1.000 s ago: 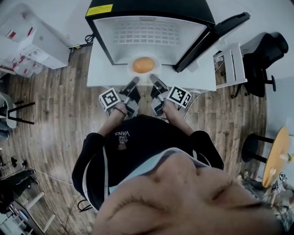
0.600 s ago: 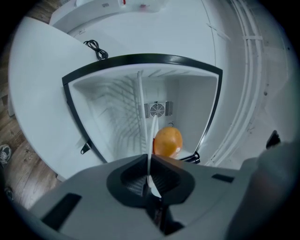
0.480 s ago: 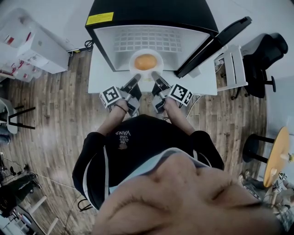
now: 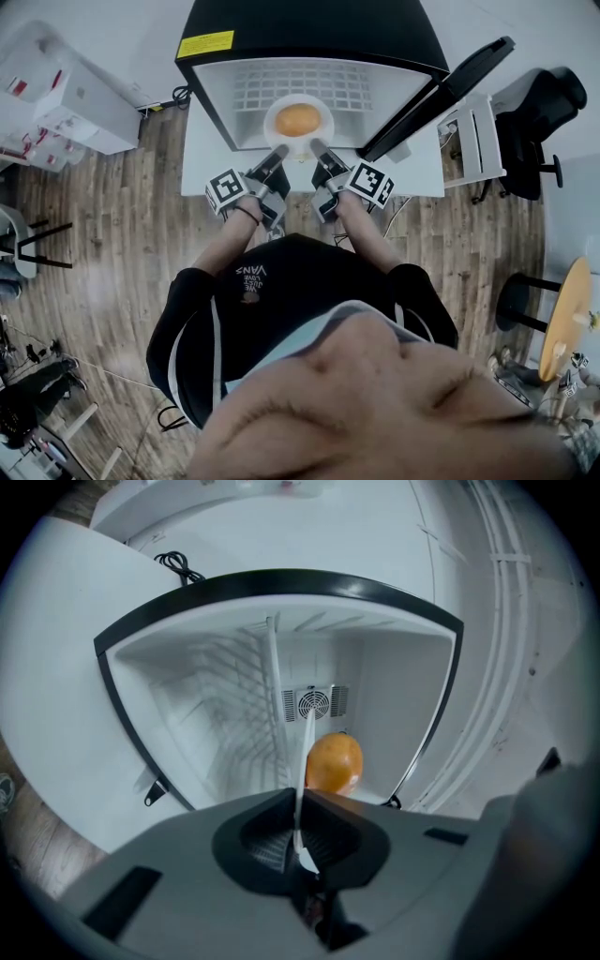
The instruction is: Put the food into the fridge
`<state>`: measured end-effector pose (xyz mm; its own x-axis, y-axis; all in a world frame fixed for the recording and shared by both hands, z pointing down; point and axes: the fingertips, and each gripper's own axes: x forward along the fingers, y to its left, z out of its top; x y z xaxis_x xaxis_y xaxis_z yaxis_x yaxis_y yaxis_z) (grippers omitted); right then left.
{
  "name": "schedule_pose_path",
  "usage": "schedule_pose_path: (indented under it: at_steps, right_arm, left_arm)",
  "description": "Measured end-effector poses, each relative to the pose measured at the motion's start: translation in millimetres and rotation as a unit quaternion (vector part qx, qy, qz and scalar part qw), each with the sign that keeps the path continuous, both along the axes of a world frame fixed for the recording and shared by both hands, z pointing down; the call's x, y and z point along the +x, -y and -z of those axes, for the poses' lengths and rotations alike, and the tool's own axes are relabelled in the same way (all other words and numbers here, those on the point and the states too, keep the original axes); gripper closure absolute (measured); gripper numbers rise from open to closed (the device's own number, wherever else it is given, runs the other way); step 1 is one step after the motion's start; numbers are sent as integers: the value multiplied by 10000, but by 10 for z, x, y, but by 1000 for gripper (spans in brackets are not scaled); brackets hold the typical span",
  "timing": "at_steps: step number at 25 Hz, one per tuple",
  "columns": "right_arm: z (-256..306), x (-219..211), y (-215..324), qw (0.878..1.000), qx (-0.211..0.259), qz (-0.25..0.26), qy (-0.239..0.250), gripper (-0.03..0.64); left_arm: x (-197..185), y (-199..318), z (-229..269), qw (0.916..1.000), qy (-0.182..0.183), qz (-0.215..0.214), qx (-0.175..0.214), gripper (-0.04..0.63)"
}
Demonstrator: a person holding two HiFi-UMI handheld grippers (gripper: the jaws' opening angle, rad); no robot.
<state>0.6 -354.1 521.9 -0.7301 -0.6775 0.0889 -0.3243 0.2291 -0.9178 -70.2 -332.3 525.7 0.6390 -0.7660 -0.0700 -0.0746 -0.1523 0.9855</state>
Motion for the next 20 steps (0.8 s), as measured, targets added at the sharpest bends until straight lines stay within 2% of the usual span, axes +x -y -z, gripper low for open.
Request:
schedule_pose_path:
  at_steps: [8, 15, 20]
  right_arm:
    - [-2, -1, 86, 9998, -104, -133, 84, 589]
    - [-8, -35, 179, 9997, -88, -201, 58, 589]
    - [1, 12, 279, 9996, -110, -246, 117, 589]
  left_arm:
    - [-26, 92, -48, 9997, -135, -19, -202, 569]
    - [-63, 197, 15, 9999, -93, -71, -45, 569]
    - [-25, 289, 18, 9995, -244, -44, -171, 569]
